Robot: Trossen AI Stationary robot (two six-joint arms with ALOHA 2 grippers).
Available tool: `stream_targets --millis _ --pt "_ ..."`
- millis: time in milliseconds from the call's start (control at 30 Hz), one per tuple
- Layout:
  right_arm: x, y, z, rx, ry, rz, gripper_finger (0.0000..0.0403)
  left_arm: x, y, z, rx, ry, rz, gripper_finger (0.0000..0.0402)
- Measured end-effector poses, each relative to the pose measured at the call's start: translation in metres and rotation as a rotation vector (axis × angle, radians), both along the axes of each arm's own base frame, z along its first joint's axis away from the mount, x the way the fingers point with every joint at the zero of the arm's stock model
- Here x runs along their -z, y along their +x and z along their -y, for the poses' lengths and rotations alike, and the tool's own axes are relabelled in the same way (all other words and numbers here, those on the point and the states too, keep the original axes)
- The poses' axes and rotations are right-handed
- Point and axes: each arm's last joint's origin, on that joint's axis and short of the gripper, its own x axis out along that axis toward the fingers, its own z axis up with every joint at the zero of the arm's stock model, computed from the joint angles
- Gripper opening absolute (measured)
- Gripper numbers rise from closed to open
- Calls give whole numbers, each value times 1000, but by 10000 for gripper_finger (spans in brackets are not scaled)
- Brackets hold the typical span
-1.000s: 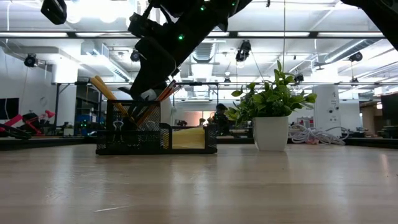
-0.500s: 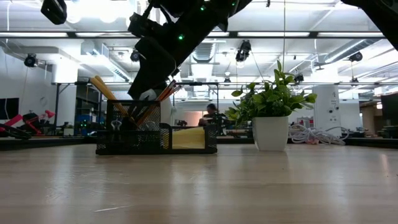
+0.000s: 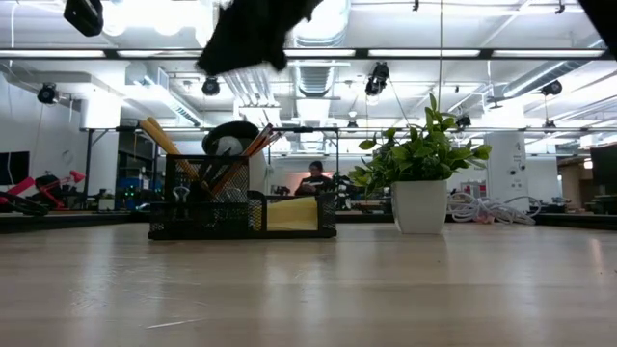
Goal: Pick and place office supplies into organizer
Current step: Return to Home Position
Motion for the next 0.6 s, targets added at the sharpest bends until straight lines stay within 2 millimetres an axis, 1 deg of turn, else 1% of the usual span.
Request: stream_targets --millis 67,133,233,267,333,433,500,600 --pt "-16 -11 -6 -19 0 18 70 0 -1 0 0 -1 4 0" --pt "-36 -24 -10 -37 2 63 56 -1 -3 -1 -1 1 13 0" --pt "-62 -51 -12 -57 -8 102 37 -1 -6 -2 -11 43 26 0" --pt "-69 -63 -11 -58 -7 103 32 -1 -7 -2 -15 66 23 0" --pt "-75 -87 -9 -41 18 94 23 -1 -9 -3 -24 96 33 0" --pt "-75 -130 -5 -6 71 96 11 -2 -13 -4 -39 132 47 0" --pt "-74 -161 -3 17 112 148 9 -2 -15 -5 -41 135 54 0" --pt "-67 -205 -2 38 150 264 9 -3 -19 -6 -44 130 73 0"
